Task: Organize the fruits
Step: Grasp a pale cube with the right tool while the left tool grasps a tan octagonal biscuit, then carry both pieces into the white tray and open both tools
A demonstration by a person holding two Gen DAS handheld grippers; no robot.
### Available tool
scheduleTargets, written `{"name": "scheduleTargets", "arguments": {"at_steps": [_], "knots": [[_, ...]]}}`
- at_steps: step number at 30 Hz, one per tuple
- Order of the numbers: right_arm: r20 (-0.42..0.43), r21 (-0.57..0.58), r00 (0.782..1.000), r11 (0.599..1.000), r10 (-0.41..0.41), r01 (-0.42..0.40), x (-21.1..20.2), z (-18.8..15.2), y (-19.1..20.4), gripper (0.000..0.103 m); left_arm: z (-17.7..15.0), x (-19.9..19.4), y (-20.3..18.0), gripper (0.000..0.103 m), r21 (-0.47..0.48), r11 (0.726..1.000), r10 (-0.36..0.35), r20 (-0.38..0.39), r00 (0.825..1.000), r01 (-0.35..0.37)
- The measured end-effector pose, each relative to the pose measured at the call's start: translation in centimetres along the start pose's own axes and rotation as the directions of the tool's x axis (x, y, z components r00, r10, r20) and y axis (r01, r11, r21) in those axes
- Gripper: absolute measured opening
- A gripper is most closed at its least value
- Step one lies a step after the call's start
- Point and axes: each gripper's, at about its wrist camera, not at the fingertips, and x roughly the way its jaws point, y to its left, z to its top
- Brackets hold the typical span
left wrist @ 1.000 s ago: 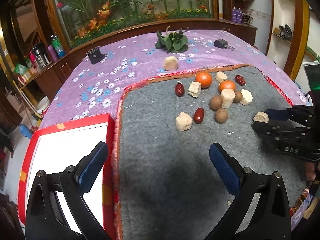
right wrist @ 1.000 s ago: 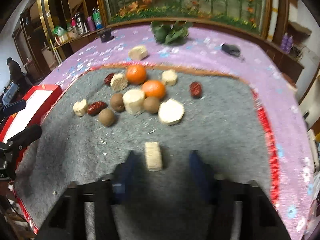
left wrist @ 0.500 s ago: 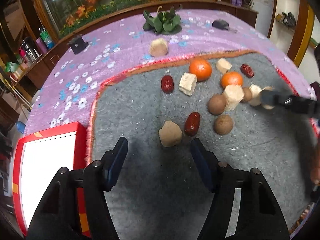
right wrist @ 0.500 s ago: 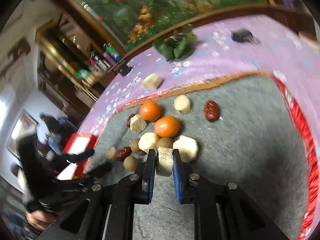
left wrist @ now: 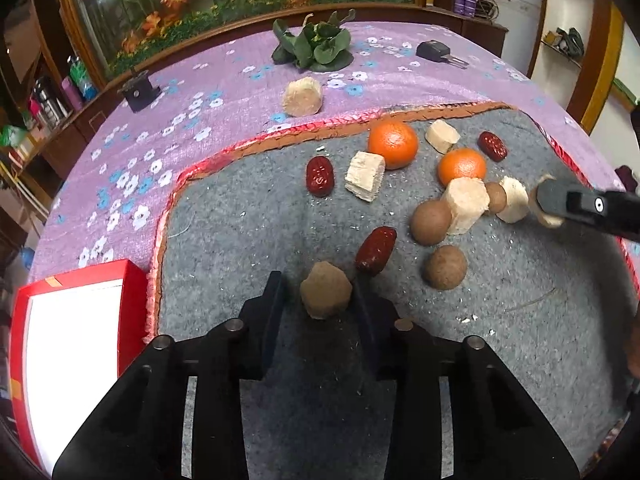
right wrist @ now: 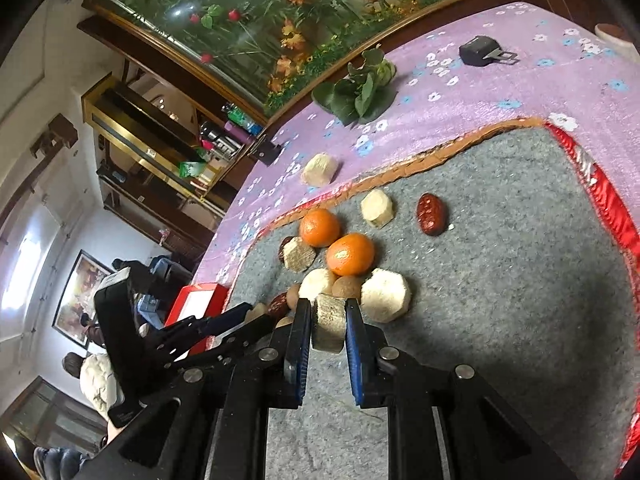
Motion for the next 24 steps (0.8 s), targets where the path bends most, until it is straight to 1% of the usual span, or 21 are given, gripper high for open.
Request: {"name": "scheduleTargets", "arguments": {"at_steps": [2, 4, 7, 10, 12, 14, 17, 20, 23, 24], "knots": [[0.002, -0.002, 1.000, 1.000, -0.004, 0.004, 0.0, 0.0, -0.1, 0.016, -0.1, -0.1, -0.1, 0.030, 0.003, 1.000, 0.006, 0.008, 1.000, -0.006], [0.003, -0.013, 1.000, 1.000, -0.024, 0.024, 0.1, 0.0, -0.1, 0.016, -0.2, -0.4, -0.3, 0.026, 0.000, 1.000, 0.006, 0.021, 1.000, -0.006], [0.011, -0.029, 0.999, 0.998, -0.049, 0.050, 0.1, 0.0, -0.1, 0.016, -0.4, -0.9, -0.2, 0.026, -0.015, 1.000, -0.009, 0.032, 0.999, 0.010], [0.026, -0.036, 0.998, 0.998, -0.054, 0.055, -0.1, 0.0, -0.1, 0.016, -1.0, -1.4, 0.4, 0.025, -0.057, 0.998, -0.027, 0.037, 0.999, 0.029], [0.038, -0.033, 0.998, 0.998, -0.055, 0.056, -0.3, 0.2, -0.2, 0.016, -1.5, -2.4, 0.8, 0.025, -0.085, 0.995, -0.045, 0.058, 0.997, 0.050], [0.049, -0.026, 0.997, 0.998, -0.056, 0.058, -0.4, 0.2, -0.3, 0.016, -2.0, -3.5, 1.1, 0.025, -0.098, 0.994, -0.043, 0.079, 0.996, 0.051], [0.061, -0.019, 0.996, 0.998, -0.064, 0.065, -0.6, 0.4, -0.5, 0.016, -3.1, -6.0, 1.8, 0.026, -0.123, 0.992, -0.023, 0.131, 0.991, 0.039], [0.068, -0.016, 0.995, 0.997, -0.079, 0.080, -0.8, 0.3, -0.6, 0.016, -4.3, -8.6, 2.7, 0.026, -0.149, 0.989, 0.031, 0.185, 0.982, -0.003], [0.087, -0.010, 0.992, 0.995, -0.093, 0.095, -1.1, 0.3, -0.7, 0.016, -6.0, -11.2, 4.5, 0.026, -0.213, 0.976, 0.090, 0.231, 0.969, -0.040], [0.096, -0.008, 0.991, 0.995, -0.098, 0.100, -1.2, 0.3, -0.8, 0.016, -6.8, -12.2, 5.5, 0.026, -0.247, 0.968, 0.114, 0.247, 0.962, -0.052]]}}
